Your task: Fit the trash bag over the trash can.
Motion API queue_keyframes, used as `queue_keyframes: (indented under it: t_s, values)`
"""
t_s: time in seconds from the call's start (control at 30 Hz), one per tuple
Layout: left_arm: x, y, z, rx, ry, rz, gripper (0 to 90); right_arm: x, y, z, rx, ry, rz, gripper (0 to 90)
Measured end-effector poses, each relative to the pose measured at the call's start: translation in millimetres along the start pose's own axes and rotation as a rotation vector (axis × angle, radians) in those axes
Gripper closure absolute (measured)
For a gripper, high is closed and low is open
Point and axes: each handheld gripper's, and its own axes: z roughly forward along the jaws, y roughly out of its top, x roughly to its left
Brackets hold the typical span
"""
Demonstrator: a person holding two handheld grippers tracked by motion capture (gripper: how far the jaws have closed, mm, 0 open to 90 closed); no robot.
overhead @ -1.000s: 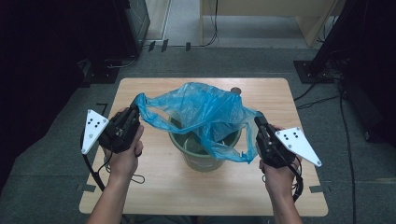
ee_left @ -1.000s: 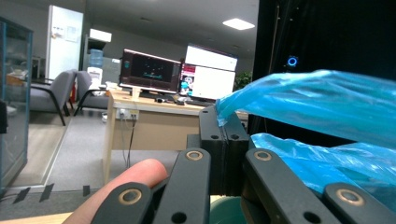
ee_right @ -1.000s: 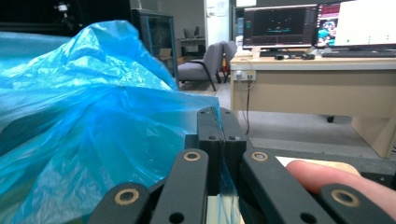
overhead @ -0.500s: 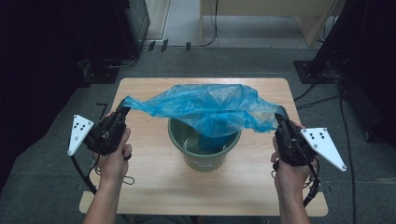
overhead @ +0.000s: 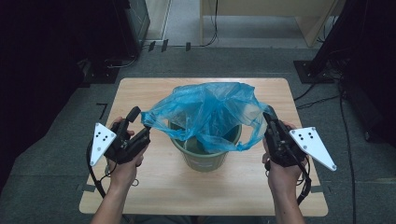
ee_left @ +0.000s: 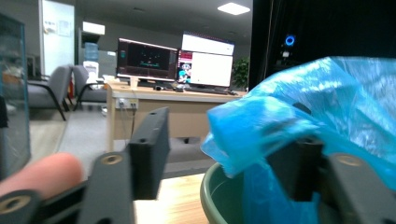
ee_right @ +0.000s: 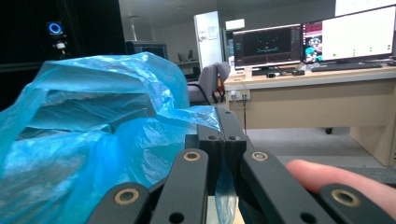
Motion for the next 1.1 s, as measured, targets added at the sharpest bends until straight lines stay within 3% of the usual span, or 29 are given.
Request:
queue_keyframes:
  t_s: [0.07, 0.17, 0.23, 0.33, 0.5, 0.7, 1.1]
  values:
    - [-2.6, -0.6, 0.5, 0.008, 0.0, 0.021, 30.2, 0.6, 0.4, 0.2, -0.001, 0.007, -0.002, 90.0]
    - [-5.0, -1.4, 0.4, -0.002, -0.027, 0.034, 32.6, 2.0, -1.0, 0.7, 0.007, 0.02, -0.014, 90.0]
    - [-5.2, -2.8, -0.5, -0.015, -0.06, 0.023, 45.7, 2.8, -3.4, 0.8, 0.016, 0.022, -0.033, 90.0]
    - [-1.0, -6.1, -0.5, 0.002, -0.104, -0.04, 67.6, 1.7, -7.2, 0.2, 0.029, 0.019, -0.043, 90.0]
    - [9.9, -15.5, -5.1, 0.037, -0.111, -0.116, 85.6, -8.8, -14.9, -2.2, 0.056, -0.014, -0.03, 90.0]
    - [20.0, -31.7, -13.6, 0.079, -0.131, -0.198, 89.5, -13.8, -30.6, -4.2, 0.095, -0.048, -0.045, 90.0]
    - [32.1, -57.0, -33.1, 0.157, -0.166, -0.277, 90.0, -35.9, -48.3, -15.6, 0.138, -0.132, -0.018, 90.0]
